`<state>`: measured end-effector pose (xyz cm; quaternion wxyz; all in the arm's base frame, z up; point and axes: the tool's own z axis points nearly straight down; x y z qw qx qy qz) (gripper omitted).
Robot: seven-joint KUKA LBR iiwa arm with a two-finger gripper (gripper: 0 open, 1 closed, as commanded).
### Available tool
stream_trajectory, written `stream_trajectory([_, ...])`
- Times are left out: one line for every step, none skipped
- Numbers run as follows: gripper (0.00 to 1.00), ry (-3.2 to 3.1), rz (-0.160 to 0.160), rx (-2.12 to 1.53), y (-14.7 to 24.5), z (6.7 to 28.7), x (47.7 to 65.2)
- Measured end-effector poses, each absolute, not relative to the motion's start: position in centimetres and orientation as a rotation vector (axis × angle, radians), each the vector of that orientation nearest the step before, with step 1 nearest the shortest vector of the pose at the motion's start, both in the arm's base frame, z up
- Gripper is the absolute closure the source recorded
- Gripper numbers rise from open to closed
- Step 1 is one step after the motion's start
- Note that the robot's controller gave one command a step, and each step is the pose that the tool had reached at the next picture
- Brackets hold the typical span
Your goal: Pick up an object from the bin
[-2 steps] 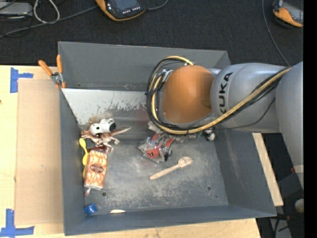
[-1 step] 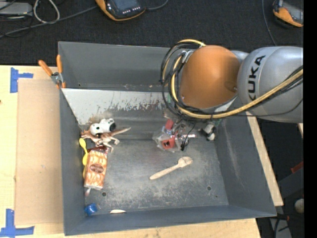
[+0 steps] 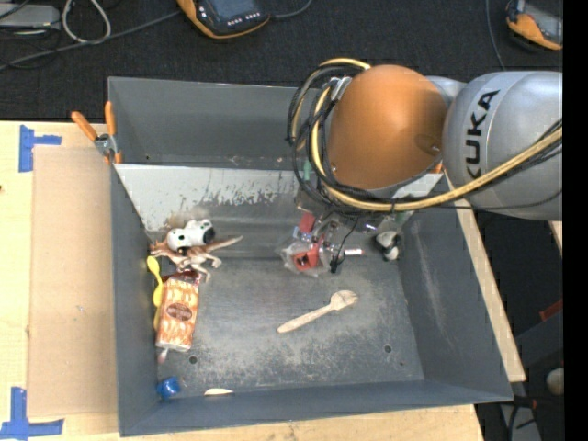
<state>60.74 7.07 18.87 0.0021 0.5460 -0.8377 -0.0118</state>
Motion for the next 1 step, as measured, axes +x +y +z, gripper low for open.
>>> stream_trajectory([1.00, -2.622, -0.037, 1.711, 6.07, 24.82, 61.07])
